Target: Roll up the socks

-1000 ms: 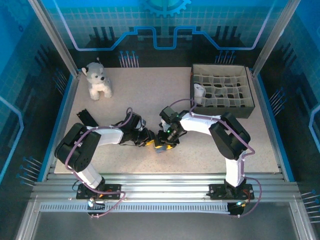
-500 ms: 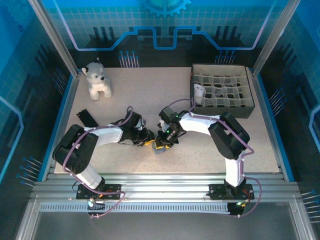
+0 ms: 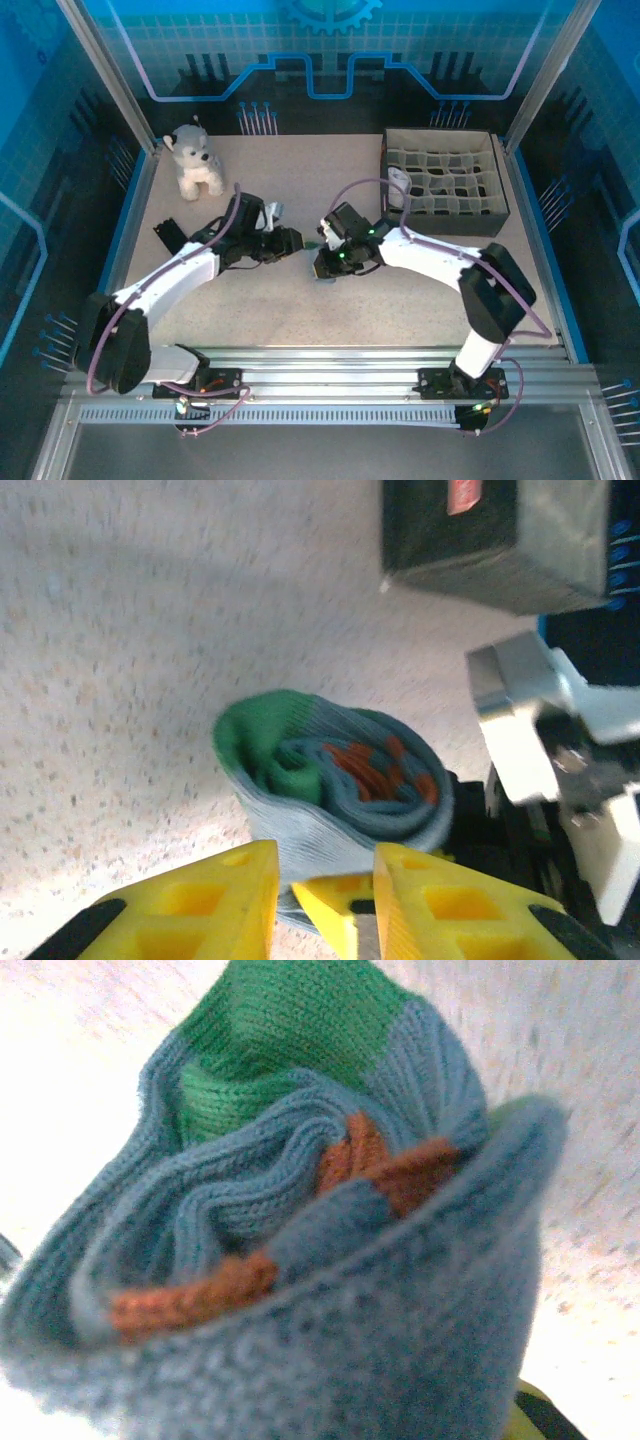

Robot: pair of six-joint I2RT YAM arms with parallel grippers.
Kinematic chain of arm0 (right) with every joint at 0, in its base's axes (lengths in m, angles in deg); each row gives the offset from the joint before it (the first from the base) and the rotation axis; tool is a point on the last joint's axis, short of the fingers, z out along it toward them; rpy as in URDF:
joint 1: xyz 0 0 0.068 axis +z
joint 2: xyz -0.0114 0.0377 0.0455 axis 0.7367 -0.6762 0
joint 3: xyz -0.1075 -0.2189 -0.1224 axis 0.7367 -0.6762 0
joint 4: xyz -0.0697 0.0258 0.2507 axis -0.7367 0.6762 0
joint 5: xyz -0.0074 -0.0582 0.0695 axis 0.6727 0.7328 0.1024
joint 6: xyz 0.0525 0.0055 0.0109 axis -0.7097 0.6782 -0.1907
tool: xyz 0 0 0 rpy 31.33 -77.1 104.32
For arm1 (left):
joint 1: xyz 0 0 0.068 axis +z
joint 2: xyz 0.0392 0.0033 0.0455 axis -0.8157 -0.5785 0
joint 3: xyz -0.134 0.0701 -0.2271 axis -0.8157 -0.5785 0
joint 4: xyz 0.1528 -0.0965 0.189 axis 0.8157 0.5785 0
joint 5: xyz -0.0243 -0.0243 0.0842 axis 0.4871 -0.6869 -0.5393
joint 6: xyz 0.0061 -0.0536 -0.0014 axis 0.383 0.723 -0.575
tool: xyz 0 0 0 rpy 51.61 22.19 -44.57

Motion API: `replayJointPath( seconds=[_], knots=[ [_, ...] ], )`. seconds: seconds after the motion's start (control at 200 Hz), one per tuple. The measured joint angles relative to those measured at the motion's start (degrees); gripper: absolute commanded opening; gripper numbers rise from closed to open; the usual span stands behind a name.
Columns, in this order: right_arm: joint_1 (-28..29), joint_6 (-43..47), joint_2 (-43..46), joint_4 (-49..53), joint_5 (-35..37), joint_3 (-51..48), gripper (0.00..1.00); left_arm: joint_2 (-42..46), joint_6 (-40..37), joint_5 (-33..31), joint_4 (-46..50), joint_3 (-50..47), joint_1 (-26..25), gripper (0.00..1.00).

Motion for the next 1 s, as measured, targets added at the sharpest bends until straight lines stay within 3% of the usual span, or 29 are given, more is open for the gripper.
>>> replayJointPath(
  seconds=[0.155, 0.265, 0.435, 0.57, 0.775, 1.001],
  knots=[
    [-1.86, 6.03, 7.06, -3.17, 1.75, -0.28, 0.00, 2.51, -2.10, -0.02, 0.90, 2.38, 2.01, 0.33],
    [-6.45, 9.92, 12.17, -7.78, 1.22, -2.75, 0.00, 1.70, -3.37, 0.04, 1.07, 3.45, 2.21, 0.33],
    [-15.82, 15.37, 19.54, -15.74, -1.14, -9.01, 0.00, -3.85, -3.52, 1.36, 0.39, 5.57, 2.23, 0.33],
    [-20.00, 20.70, 24.92, -23.17, -2.47, -14.05, 0.00, -9.66, -3.50, 2.23, 0.20, 8.72, 2.12, 0.33],
    [-24.41, 27.50, 28.65, -33.59, -0.52, -19.89, 0.00, -20.74, -3.54, 2.89, 0.17, 21.27, -0.24, 0.33],
    [-34.10, 29.16, 24.50, -42.51, 1.33, -20.55, 0.00, -35.06, -4.02, 2.78, 1.90, 40.28, -5.53, 0.36]
  ],
)
